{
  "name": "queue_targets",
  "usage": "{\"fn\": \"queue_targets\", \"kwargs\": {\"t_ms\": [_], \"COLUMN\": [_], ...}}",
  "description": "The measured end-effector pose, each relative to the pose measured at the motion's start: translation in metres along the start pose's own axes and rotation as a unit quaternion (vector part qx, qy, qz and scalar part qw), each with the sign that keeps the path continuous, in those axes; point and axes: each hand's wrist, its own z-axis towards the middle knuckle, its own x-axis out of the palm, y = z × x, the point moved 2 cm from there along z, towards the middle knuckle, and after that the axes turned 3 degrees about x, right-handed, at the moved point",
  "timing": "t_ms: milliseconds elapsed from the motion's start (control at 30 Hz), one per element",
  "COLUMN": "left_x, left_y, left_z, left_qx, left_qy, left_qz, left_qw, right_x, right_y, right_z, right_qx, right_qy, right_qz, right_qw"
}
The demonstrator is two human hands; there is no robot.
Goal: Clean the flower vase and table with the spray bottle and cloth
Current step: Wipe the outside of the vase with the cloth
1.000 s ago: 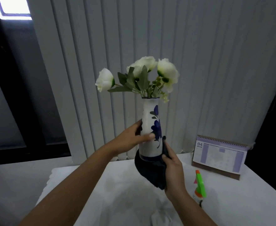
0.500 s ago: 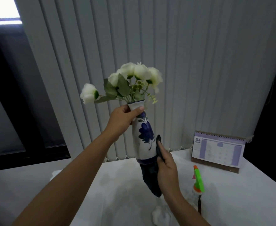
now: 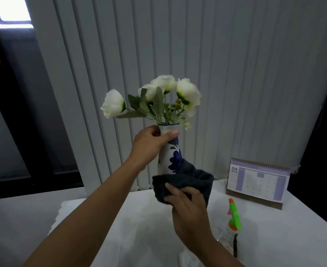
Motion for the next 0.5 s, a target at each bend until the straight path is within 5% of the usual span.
{"fn": "queue_targets", "kwargs": {"t_ms": [200, 500], "left_x": [-0.007, -0.018], "left_y": [-0.001, 0.024], "left_z": [-0.007, -0.019], "left_qx": [0.009, 0.008], "left_qy": [-0.048, -0.046], "left_qz": [0.042, 0.109], "left_qw": [0.998, 0.993], "right_x": [-0.004, 0.010], "right_y": [0.006, -0.002], "right_z": [0.054, 0.008], "right_qx": [-0.047, -0.141], "right_qy": [-0.020, 0.125], "right_qz": [-0.031, -0.023], "right_qw": [0.998, 0.982]}}
